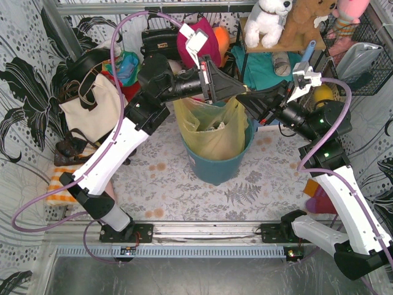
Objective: Tie the trash bag
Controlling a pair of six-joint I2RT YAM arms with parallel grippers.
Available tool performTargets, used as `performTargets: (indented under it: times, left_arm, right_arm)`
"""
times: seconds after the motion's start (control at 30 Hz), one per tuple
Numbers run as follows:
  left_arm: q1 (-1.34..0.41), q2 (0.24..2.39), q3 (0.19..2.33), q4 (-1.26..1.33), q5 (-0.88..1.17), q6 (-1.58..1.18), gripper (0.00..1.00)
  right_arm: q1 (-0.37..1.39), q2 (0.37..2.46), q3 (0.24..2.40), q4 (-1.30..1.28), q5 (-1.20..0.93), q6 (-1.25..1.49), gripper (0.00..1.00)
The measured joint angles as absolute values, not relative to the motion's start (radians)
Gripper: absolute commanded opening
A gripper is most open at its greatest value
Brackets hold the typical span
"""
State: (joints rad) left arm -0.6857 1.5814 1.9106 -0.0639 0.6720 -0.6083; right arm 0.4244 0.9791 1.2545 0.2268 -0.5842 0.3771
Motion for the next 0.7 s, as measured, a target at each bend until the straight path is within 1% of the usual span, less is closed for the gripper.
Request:
performTargets:
  times: [0.03, 0.07, 0.1, 0.13, 0.17, 0.2, 0.23, 0.33, 0.5, 0.7]
  left_arm:
    - [-0.686, 1.581, 1.911, -0.064, 0.672, -0.607, 0.04]
    - [-0.686, 1.581, 1.911, -0.064, 0.673, -0.606, 0.00]
    - [-0.686, 1.581, 1.911, -0.065, 0.673, -0.603, 0.00]
    - [-0.686, 1.581, 1.911, -0.066, 0.673, -0.599, 0.00]
    - [-0.687, 1.580, 1.909, -0.067, 0.673, -0.594, 0.00]
    - [-0.688, 1.577, 1.903, -0.067, 0.672, -0.587, 0.00]
    - [-0.689, 1.570, 1.892, -0.069, 0.671, -0.581, 0.00]
    - [-0.694, 1.545, 1.850, -0.072, 0.669, -0.562, 0.00]
    - [-0.701, 1.491, 1.769, -0.049, 0.693, -0.533, 0.00]
    - [-0.706, 1.395, 1.624, 0.051, 0.737, -0.495, 0.00]
  right_arm:
    - [0.424, 0.979, 1.254, 0.227, -0.584, 0.377, 0.06]
    - [0.424, 0.979, 1.254, 0.227, -0.584, 0.377, 0.08]
    - [0.424, 0.979, 1.254, 0.227, -0.584, 0.377, 0.16]
    - [0.424, 0.979, 1.254, 0.228, -0.585, 0.377, 0.27]
    - [0.425, 0.979, 1.254, 0.228, -0.585, 0.378, 0.34]
    - [0.425, 0.979, 1.254, 0.228, -0.588, 0.378, 0.40]
    - [0.424, 0.979, 1.254, 0.229, -0.589, 0.379, 0.43]
    - [0.424, 0.978, 1.256, 0.229, -0.600, 0.384, 0.48]
    - [0.425, 0.972, 1.274, 0.230, -0.611, 0.401, 0.50]
    - [0.425, 0.949, 1.311, 0.257, -0.626, 0.432, 0.51]
